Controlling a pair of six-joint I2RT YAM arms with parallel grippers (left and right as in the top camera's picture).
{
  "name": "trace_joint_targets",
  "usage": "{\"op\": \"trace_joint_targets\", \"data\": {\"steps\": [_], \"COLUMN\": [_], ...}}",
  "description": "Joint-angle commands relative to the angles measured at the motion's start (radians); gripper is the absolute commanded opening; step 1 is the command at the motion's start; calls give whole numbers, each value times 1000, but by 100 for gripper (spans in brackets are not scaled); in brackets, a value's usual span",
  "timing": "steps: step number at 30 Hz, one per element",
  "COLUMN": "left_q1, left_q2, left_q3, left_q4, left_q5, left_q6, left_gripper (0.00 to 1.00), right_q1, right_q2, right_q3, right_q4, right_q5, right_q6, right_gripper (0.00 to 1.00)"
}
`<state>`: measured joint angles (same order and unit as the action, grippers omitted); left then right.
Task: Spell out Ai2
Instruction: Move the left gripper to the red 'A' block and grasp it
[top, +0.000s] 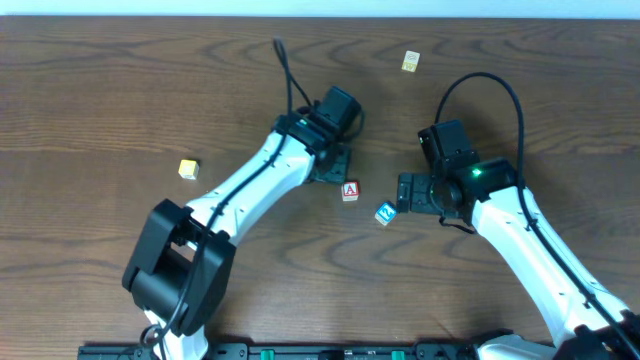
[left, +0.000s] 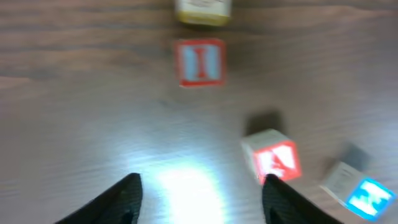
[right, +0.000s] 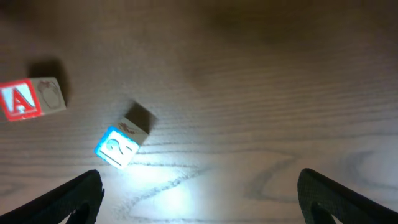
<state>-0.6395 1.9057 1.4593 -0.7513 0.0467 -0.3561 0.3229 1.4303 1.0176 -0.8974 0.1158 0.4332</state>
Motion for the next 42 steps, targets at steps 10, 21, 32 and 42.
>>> {"op": "trace_joint_targets", "data": {"steps": [10,21,32,42], "left_q1": [-102,-101,-101,-101], "left_q2": [43,164,164,130], "left_q3": [13,13,13,16], "left_q4": [-8,47,93,40], "left_q5": [28,50,-6,2], "left_q6": [-126,-210,-227,-194], "left_gripper": [61,49,27,7], "right_q1": [-267,-312,-312,-312], "right_q2": [-11,-11,-11,-11], "right_q3": [13,13,13,13], "right_q4": [36,34,16,8], "right_q5": [43,27,34,41], "right_q6": [44,41,22,22], "right_gripper": [99,99,99,99]}}
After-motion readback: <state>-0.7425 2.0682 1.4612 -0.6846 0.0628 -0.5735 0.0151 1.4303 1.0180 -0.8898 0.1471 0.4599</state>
